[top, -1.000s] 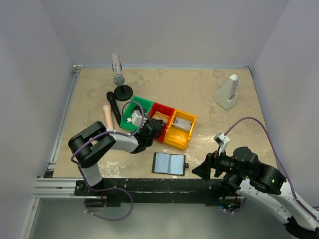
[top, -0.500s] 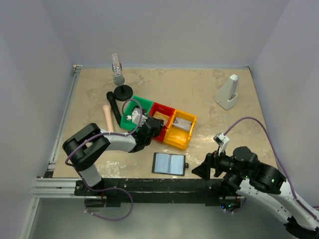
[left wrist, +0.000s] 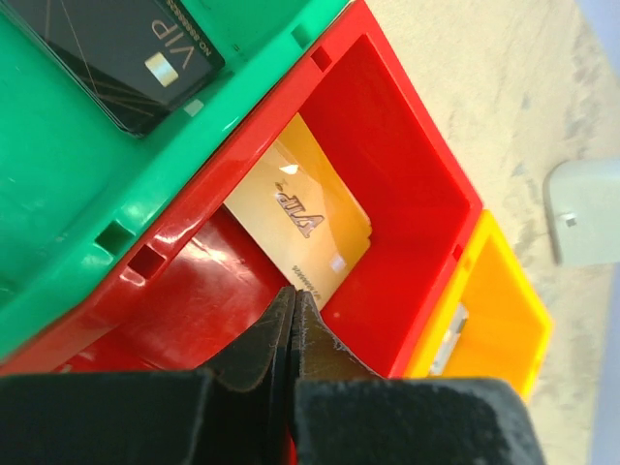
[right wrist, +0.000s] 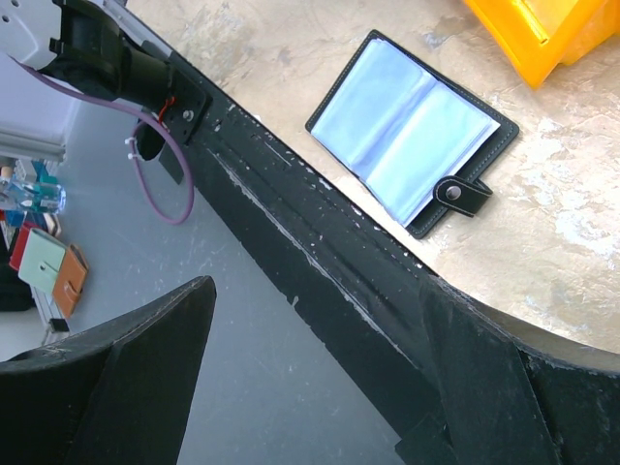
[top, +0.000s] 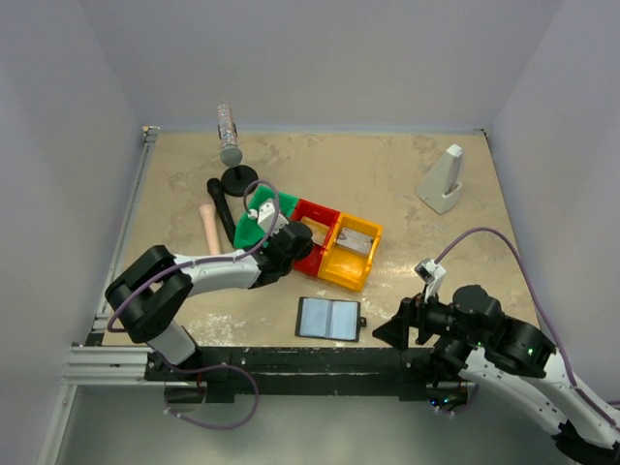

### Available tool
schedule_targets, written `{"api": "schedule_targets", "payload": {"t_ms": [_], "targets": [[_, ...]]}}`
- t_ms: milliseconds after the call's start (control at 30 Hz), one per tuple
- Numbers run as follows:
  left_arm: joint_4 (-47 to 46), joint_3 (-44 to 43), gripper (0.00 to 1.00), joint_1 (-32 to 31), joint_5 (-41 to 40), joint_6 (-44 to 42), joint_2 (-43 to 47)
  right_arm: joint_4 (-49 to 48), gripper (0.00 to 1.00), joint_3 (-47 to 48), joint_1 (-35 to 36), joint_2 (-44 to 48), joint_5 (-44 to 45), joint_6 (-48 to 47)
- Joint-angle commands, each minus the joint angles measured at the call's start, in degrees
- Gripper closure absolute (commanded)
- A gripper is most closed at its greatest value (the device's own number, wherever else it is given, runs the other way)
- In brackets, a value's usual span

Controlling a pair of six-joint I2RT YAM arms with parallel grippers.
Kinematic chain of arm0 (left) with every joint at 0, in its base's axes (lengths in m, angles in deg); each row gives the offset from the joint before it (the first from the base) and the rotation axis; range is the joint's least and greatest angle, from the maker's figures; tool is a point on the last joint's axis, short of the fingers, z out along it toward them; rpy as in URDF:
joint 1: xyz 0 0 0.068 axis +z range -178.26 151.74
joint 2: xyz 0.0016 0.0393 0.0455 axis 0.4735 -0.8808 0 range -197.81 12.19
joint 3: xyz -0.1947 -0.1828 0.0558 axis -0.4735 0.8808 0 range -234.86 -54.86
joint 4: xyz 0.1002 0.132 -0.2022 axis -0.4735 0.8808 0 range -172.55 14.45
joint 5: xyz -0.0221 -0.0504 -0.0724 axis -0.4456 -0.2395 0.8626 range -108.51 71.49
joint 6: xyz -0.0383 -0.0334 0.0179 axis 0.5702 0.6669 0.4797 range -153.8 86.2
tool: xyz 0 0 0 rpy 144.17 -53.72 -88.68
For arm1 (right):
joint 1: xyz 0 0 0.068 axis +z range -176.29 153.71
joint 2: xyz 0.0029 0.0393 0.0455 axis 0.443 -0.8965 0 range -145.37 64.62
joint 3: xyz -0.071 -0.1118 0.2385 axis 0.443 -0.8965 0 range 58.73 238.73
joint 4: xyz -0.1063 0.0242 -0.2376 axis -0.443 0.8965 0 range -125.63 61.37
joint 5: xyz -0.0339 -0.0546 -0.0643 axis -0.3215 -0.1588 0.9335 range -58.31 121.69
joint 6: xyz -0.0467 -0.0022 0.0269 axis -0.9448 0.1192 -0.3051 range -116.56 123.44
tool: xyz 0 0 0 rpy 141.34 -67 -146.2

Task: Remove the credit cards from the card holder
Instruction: Place the credit card in the storage box.

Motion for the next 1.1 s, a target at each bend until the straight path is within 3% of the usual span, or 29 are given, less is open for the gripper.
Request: {"api": "schedule_targets", "payload": {"t_ms": [0, 333, 1067], "targets": [[10.6, -5.3, 1.00, 0.4, -2.4, -12.0, 1.1, -1.3, 0.10, 0.6, 0.4, 0.7, 1.4, -0.1], [18.1, -13.9, 1.00, 0.4, 1.2, -27.2, -6.5, -2.0, 0.10, 0.3, 0.4, -0.1, 1.4, -0.2], [15.3, -21.1, 1.00, 2.7, 3.7, -32.8, -15.5, -2.0, 0.10, 1.7, 0.4, -3.3, 1.1, -0.9]]}}
